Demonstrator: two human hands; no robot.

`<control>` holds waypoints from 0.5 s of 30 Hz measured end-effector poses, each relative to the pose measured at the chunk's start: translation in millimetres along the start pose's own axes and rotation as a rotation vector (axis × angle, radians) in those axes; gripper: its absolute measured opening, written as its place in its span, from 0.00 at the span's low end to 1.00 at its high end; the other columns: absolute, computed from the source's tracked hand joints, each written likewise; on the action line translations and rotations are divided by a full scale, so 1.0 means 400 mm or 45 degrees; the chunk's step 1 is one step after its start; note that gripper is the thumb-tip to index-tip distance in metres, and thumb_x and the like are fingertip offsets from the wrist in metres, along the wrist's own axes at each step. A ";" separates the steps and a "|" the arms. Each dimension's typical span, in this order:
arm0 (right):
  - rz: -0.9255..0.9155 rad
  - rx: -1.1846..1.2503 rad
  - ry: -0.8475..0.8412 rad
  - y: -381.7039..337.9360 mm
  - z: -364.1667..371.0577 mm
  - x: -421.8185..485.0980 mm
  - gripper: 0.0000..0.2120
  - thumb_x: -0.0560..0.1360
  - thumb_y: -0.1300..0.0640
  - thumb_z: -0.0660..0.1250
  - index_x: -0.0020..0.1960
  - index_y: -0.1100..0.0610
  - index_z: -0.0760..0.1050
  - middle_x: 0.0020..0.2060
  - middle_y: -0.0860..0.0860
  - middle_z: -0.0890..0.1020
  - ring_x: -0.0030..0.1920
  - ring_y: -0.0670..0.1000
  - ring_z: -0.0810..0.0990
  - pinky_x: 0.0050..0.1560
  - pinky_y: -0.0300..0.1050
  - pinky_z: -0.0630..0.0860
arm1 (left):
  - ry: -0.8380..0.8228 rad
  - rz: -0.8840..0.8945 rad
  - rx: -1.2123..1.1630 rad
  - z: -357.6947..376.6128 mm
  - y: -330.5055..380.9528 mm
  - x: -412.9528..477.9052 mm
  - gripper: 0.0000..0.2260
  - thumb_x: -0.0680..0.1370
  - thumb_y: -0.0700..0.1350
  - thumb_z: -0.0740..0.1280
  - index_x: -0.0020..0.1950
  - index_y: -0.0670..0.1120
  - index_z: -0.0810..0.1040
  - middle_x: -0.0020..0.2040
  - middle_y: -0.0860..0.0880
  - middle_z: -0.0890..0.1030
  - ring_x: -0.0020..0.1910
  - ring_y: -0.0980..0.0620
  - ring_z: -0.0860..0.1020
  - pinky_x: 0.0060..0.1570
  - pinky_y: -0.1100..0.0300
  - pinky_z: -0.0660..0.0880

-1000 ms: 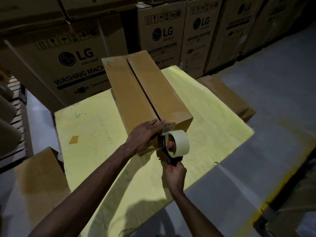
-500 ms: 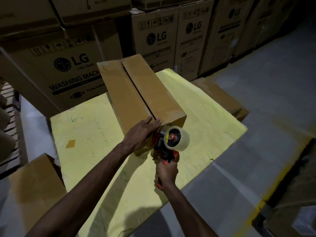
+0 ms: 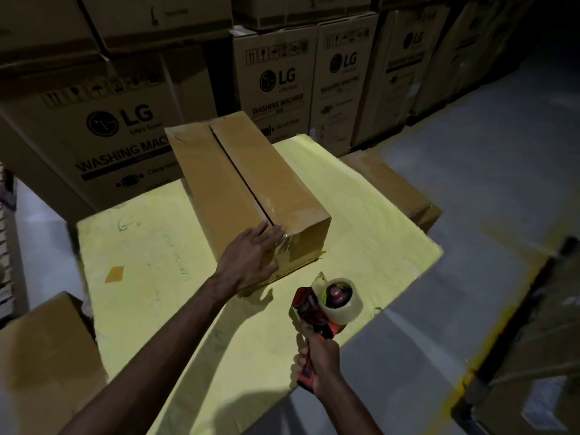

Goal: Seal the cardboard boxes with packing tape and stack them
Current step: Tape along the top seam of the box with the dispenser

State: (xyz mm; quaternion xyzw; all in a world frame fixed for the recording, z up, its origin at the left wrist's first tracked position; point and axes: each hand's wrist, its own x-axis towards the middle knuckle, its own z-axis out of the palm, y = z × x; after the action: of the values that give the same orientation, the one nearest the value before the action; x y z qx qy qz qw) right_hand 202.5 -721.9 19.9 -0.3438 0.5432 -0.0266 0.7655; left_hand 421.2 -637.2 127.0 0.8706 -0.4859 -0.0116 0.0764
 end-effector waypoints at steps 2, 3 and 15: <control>-0.046 -0.020 0.017 -0.042 -0.023 -0.030 0.19 0.79 0.58 0.72 0.33 0.58 0.68 0.24 0.54 0.67 0.21 0.51 0.64 0.28 0.42 0.61 | 0.090 -0.036 0.030 0.006 0.009 0.012 0.33 0.84 0.64 0.57 0.84 0.50 0.58 0.83 0.50 0.58 0.83 0.48 0.54 0.81 0.46 0.56; -0.080 -0.017 0.030 -0.064 -0.028 -0.041 0.20 0.79 0.57 0.72 0.33 0.58 0.68 0.23 0.54 0.67 0.20 0.51 0.64 0.27 0.41 0.61 | 0.135 -0.047 0.015 0.003 0.013 0.027 0.32 0.85 0.65 0.53 0.84 0.49 0.58 0.83 0.49 0.59 0.83 0.48 0.55 0.80 0.47 0.55; -0.384 -0.129 0.086 -0.338 -0.010 -0.022 0.18 0.80 0.49 0.71 0.40 0.60 0.71 0.25 0.55 0.71 0.21 0.52 0.68 0.26 0.44 0.67 | 0.310 0.041 0.275 0.076 0.008 0.115 0.25 0.85 0.50 0.58 0.80 0.41 0.65 0.76 0.39 0.72 0.73 0.43 0.75 0.71 0.53 0.67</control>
State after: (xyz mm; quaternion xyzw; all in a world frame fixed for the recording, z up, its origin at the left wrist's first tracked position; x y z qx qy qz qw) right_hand 240.8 -823.4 101.4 -0.4586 0.5116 -0.1251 0.7157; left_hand 439.8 -681.4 99.8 0.8609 -0.4852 0.1475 0.0408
